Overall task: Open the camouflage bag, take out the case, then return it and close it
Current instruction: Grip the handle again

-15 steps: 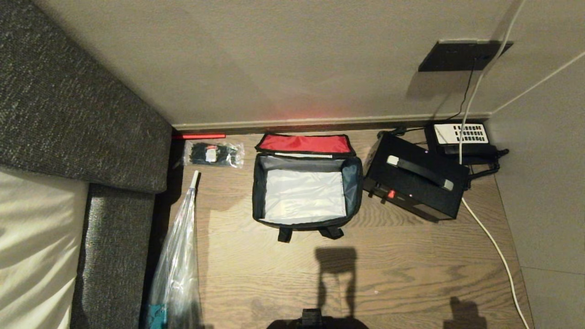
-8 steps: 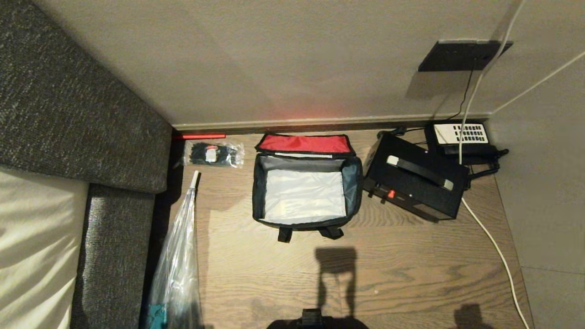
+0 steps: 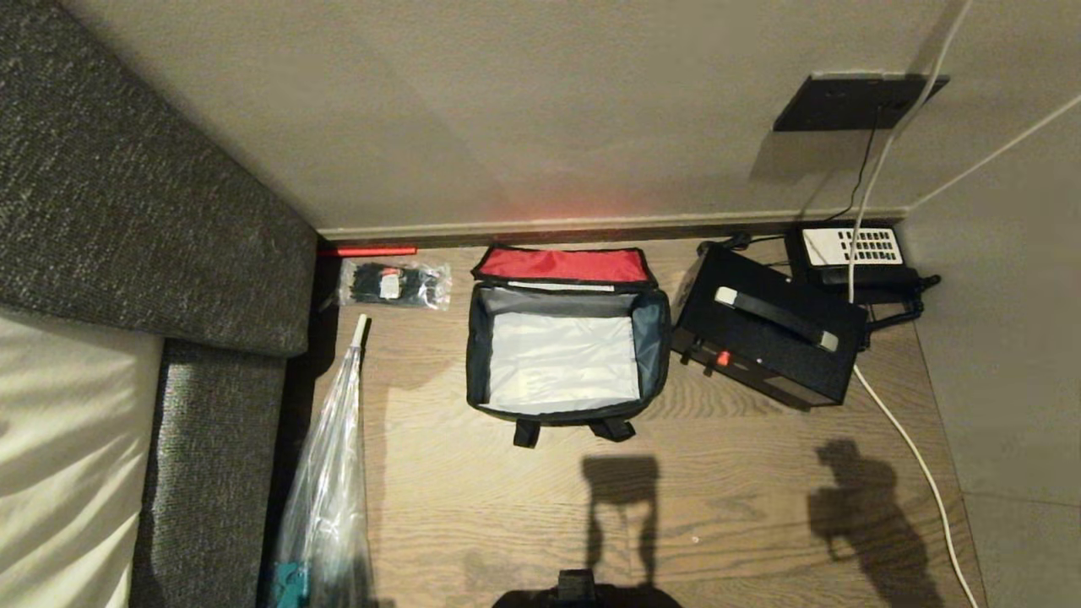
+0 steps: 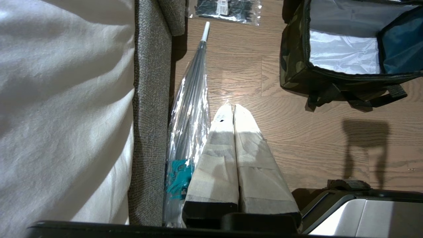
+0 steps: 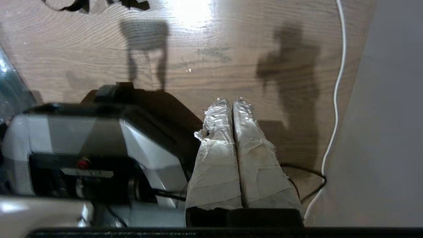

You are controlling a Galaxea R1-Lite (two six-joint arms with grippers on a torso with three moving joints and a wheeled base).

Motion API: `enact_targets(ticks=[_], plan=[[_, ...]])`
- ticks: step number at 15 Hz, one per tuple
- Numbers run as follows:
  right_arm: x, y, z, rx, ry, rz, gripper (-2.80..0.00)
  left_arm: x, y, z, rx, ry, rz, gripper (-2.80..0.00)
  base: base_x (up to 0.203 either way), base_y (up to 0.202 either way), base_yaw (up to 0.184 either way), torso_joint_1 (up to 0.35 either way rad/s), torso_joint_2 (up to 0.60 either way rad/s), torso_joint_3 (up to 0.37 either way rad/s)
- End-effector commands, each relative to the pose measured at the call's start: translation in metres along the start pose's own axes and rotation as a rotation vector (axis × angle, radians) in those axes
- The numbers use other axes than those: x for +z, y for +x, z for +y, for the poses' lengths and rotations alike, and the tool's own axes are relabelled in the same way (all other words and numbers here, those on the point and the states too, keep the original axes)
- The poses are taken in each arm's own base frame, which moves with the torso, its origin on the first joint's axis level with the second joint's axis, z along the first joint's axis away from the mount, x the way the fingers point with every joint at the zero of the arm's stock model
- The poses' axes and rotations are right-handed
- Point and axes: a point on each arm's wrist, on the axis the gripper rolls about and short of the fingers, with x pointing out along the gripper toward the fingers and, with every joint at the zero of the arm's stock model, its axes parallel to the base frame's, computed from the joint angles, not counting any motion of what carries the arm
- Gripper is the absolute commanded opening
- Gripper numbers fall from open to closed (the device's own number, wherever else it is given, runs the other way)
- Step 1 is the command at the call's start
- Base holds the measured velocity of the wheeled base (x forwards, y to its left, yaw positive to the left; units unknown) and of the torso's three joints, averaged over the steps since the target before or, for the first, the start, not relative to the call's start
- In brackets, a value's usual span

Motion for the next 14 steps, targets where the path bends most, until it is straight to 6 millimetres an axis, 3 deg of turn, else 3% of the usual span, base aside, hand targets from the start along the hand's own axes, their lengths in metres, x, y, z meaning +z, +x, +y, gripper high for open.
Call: enact_targets(ticks=[1, 3, 7, 8, 11, 14], plan=[[0.057, 0.094, -0.005, 0.001, 0.016, 0.213, -2.8, -0.001, 0.0, 0.0, 0.001, -0.001, 0.001, -2.8, 0.0, 0.0, 0.0, 0.0, 0.0, 0.0], [0.083, 0.155, -0.009, -0.003, 0.042, 0.205, -2.8, -0.001, 0.0, 0.0, 0.001, 0.0, 0.001, -2.8, 0.0, 0.0, 0.0, 0.0, 0.0, 0.0], [0.099, 0.253, -0.014, -0.006, 0.076, 0.113, -2.8, -0.001, 0.0, 0.0, 0.001, -0.001, 0.001, -2.8, 0.0, 0.0, 0.0, 0.0, 0.0, 0.0], [0.104, 0.268, -0.015, 0.002, 0.074, 0.082, 0.0, -0.001, 0.0, 0.0, 0.001, 0.0, 0.001, -2.8, 0.0, 0.0, 0.0, 0.0, 0.0, 0.0], [0.119, 0.309, -0.013, 0.009, -0.117, 0.045, 0.0, -0.001, 0.0, 0.0, 0.002, -0.001, 0.001, -2.8, 0.0, 0.0, 0.0, 0.0, 0.0, 0.0], [0.114, 0.307, -0.012, -0.044, -0.398, 0.028, 0.0, -0.001, 0.0, 0.0, 0.002, 0.0, 0.001, -2.8, 0.0, 0.0, 0.0, 0.0, 0.0, 0.0]])
